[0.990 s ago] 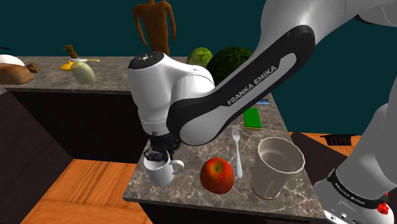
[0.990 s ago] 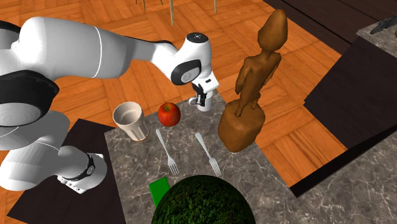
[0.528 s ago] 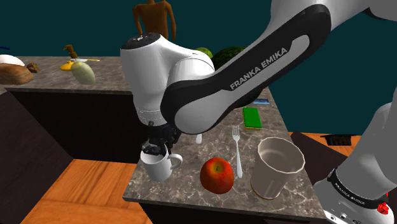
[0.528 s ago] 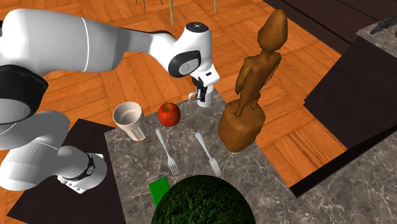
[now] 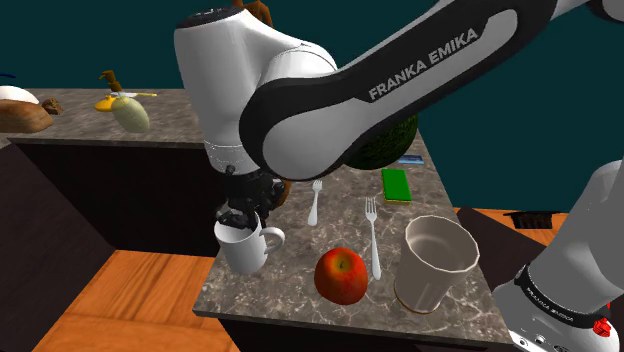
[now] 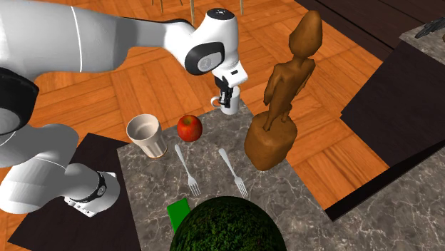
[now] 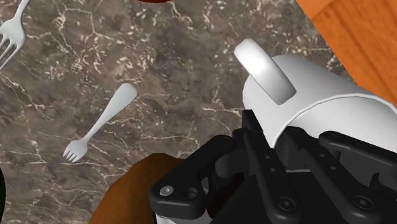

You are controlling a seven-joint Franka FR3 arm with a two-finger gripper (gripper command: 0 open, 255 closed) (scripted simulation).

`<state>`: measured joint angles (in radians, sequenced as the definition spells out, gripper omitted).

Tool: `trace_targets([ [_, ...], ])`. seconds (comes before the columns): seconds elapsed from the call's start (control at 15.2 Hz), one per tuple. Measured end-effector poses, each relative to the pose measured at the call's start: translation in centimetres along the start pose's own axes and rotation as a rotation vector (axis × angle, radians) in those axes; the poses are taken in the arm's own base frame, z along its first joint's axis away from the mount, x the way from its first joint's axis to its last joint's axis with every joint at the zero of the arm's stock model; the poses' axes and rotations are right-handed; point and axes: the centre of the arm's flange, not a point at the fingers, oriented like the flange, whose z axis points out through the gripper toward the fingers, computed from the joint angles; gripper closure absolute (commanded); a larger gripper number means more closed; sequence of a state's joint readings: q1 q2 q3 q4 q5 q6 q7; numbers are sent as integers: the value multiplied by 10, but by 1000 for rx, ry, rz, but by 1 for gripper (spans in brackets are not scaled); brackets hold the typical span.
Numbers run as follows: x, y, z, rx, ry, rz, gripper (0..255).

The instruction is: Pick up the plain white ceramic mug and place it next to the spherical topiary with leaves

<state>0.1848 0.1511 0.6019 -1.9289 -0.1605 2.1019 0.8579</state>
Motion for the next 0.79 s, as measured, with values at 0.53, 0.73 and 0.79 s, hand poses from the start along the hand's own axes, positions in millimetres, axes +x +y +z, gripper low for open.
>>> trace_targets([
  [0.53, 4, 0, -42, 0, 0, 0, 255],
  [0.73, 3, 1, -57, 0, 0, 0, 255],
  [0.79, 4, 0, -63, 0, 0, 0, 255],
])
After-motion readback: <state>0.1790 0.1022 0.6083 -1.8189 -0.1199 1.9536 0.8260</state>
